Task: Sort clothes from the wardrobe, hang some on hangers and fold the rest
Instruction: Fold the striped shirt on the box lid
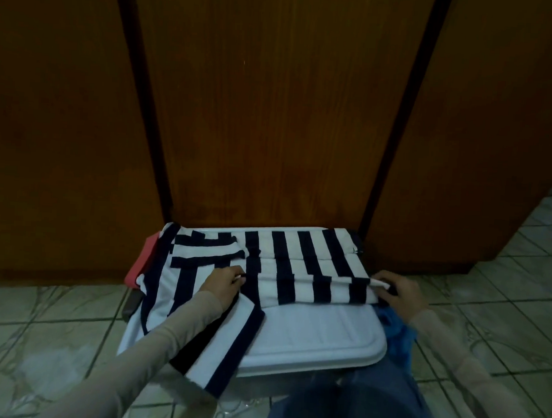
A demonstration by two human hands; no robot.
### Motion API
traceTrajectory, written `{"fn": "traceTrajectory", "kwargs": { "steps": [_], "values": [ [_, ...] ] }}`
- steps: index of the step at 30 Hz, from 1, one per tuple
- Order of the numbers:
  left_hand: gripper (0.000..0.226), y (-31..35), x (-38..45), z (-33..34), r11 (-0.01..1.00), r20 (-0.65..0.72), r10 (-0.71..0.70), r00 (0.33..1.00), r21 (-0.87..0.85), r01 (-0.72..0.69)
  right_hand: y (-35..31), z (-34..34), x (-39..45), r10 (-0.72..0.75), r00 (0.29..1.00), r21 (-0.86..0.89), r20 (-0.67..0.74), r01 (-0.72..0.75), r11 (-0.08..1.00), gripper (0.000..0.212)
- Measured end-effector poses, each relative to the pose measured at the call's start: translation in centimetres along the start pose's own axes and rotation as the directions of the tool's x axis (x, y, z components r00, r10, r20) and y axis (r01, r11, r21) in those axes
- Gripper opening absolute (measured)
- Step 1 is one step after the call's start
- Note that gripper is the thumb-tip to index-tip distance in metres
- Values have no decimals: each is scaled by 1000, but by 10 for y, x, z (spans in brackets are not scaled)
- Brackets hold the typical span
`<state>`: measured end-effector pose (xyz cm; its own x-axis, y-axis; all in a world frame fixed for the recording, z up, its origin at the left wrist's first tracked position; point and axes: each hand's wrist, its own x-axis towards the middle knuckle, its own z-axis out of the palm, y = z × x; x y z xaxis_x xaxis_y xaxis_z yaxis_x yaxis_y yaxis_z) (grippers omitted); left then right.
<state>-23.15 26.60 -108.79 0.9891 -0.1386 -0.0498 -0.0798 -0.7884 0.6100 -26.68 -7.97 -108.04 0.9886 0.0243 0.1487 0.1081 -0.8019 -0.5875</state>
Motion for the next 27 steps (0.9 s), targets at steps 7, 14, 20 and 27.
{"fn": "traceTrajectory", "kwargs": {
  "steps": [7,14,20,27],
  "values": [
    [26,14,34,2,981,-110,-174,979,67,182,5,11,44,381,912,278,-150,-331,902,29],
    [27,16,54,8,950,-205,-185,961,214,229,-4,23,77,484,862,283,-152,-431,857,28],
    [25,9,61,14,905,-262,-59,963,393,163,-5,30,82,496,853,-14,-162,-505,863,27],
    [46,19,54,29,838,-121,304,945,507,-204,-24,51,74,163,946,-401,-280,-269,876,38]
  ]
}}
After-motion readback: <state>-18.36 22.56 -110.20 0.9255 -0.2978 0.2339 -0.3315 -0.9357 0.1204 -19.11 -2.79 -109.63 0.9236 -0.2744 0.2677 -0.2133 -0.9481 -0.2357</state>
